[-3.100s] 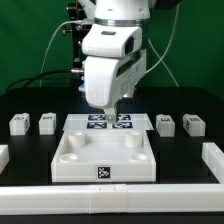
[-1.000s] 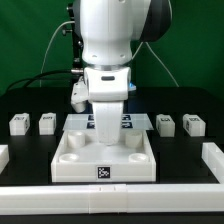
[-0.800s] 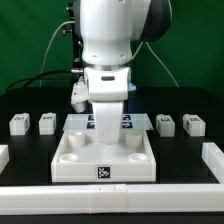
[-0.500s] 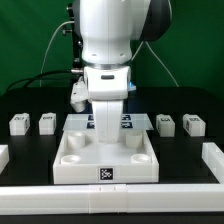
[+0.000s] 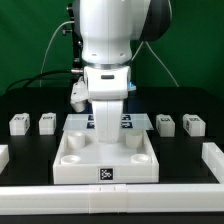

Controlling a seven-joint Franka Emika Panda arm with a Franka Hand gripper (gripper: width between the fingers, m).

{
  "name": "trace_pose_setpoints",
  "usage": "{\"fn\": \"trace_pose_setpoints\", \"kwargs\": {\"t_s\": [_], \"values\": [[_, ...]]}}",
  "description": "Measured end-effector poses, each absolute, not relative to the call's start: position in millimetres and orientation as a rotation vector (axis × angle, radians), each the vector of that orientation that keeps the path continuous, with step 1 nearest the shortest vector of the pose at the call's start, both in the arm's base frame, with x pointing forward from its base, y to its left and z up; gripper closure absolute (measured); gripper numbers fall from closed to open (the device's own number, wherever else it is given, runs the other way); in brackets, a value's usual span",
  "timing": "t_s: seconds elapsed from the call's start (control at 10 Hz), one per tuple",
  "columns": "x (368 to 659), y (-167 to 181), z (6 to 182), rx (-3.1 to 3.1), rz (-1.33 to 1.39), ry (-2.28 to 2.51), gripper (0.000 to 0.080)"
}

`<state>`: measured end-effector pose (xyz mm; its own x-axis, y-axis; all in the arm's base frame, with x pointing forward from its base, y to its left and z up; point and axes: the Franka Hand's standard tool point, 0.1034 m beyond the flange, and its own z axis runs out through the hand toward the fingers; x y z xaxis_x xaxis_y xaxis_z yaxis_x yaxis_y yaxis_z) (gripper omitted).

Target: Assemble one leg

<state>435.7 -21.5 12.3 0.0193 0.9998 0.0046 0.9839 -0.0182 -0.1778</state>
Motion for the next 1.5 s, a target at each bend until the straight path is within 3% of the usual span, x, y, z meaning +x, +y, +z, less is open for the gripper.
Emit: {"fn": "trace_pose_setpoints", "kwargs": {"t_s": [1.1, 1.5], "values": [[490.9, 62.0, 11.9, -2.223, 0.098, -2.056, 0.0723], [495.2, 69.6, 12.0, -2.187, 0.082, -2.094, 0.0723]]}}
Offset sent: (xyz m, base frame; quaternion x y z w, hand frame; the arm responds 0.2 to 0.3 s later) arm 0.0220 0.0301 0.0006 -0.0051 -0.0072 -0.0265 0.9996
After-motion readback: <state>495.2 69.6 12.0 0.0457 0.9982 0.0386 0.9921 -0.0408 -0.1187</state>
